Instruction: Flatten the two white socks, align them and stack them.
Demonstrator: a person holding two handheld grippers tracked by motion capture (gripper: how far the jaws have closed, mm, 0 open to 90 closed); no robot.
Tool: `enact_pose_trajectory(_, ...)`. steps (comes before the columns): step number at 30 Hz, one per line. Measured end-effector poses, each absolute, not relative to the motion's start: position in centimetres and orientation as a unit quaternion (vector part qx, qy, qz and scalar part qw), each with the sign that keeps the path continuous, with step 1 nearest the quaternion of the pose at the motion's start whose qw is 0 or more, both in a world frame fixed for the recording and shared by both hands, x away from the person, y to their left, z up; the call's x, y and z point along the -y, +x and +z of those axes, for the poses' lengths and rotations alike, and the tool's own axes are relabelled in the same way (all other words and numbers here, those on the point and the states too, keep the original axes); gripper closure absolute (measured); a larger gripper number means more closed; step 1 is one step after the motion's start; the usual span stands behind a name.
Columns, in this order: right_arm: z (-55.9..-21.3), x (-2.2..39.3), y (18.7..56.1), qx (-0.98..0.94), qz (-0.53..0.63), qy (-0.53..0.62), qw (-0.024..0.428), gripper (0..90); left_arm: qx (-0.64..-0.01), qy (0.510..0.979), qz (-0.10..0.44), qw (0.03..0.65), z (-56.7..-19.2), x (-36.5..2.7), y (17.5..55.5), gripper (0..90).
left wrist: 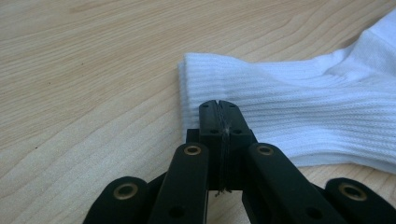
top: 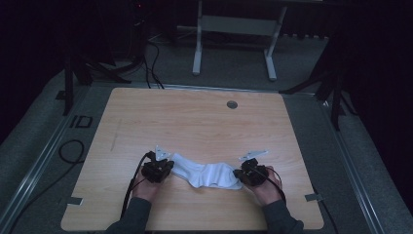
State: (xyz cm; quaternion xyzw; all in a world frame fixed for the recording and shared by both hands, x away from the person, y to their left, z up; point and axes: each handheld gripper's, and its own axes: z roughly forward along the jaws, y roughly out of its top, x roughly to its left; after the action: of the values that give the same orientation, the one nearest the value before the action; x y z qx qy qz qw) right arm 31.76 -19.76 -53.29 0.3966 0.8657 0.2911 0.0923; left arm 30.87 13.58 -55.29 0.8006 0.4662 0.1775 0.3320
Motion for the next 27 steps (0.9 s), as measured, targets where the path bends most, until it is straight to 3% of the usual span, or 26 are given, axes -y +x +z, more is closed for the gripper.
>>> enact_pose_trajectory(10,-53.9,22.8,31.4,-0.855,0.288,0.419,0.100,88.0,-0.464,0.802,0.181,0.330,-55.3,-13.5,30.8,89.3)
enact_pose_trajectory(21,-53.5,22.7,31.9,-0.854,0.292,0.415,0.110,87.2,-0.470,0.803,0.178,0.321,-55.1,-13.5,30.4,89.3)
enact_pose_trajectory(23,-53.5,22.7,32.0,-0.853,0.294,0.416,0.109,84.0,-0.470,0.803,0.178,0.321,-55.1,-13.5,30.3,89.3)
enact_pose_trajectory(27,-53.3,22.4,31.9,-0.857,0.298,0.408,0.107,67.8,-0.473,0.802,0.176,0.319,-55.1,-13.6,30.1,89.2)
